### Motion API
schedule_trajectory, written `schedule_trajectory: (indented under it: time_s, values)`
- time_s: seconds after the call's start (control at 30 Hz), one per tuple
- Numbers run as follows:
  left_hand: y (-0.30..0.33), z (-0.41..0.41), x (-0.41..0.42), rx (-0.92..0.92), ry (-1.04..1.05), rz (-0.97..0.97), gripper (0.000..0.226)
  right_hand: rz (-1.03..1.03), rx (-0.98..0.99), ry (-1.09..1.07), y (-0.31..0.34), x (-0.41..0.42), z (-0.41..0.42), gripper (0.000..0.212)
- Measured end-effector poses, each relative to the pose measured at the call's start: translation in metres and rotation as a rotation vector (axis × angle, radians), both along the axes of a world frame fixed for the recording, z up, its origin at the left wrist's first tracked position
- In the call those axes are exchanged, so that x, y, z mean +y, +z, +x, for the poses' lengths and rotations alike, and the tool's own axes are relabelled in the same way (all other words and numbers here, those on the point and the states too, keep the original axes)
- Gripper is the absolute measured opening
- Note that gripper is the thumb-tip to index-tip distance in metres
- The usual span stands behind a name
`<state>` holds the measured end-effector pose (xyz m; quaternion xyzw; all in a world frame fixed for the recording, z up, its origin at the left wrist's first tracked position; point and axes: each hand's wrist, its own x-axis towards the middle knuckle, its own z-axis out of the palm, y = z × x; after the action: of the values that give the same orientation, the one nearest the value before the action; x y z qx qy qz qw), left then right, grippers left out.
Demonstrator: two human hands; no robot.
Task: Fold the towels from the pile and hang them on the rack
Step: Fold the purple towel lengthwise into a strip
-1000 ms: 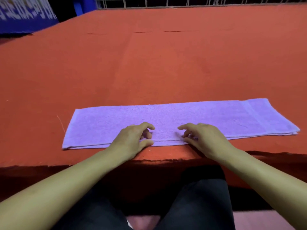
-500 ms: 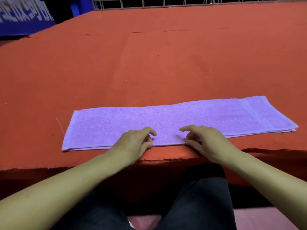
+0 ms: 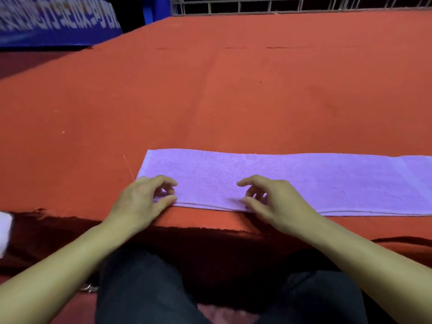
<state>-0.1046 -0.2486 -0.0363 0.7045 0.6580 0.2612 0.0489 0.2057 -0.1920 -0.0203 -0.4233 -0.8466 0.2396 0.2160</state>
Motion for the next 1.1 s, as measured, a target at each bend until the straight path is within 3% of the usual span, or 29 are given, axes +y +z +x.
schedule_trajectory:
  time_s: [0.17,0.3,0.4,0.57,0.67,0.77,0.87,1.1]
  values:
    - [-0.009,-0.066,-0.014,-0.020,0.046,-0.099,0.036,-0.006,0.043,0.138,0.001,0.008,-0.084,0.030]
    - [-0.018,-0.081,-0.012,0.066,-0.071,0.007,0.020,-0.039,0.034,0.189,0.000,0.015,-0.130,0.030]
    - [-0.020,-0.087,-0.009,0.148,-0.195,0.086,0.023,-0.040,0.021,0.215,-0.003,0.017,-0.144,0.030]
    - [-0.018,-0.109,-0.014,0.192,-0.231,0.112,0.024,-0.056,0.029,0.212,-0.005,0.021,-0.146,0.029]
    - [-0.013,-0.103,-0.016,0.157,-0.127,0.056,0.033,-0.068,-0.001,0.218,-0.007,0.022,-0.147,0.030]
    - [0.000,-0.092,0.017,-0.049,0.035,0.046,0.035,-0.039,-0.026,0.172,-0.005,0.036,-0.150,0.031]
    - [0.007,-0.093,0.074,-0.176,0.115,0.023,0.022,-0.009,-0.021,0.084,-0.004,0.062,-0.155,0.031]
    - [-0.008,-0.106,0.144,-0.048,0.019,-0.177,0.025,0.107,-0.108,-0.147,-0.016,0.123,-0.151,0.033]
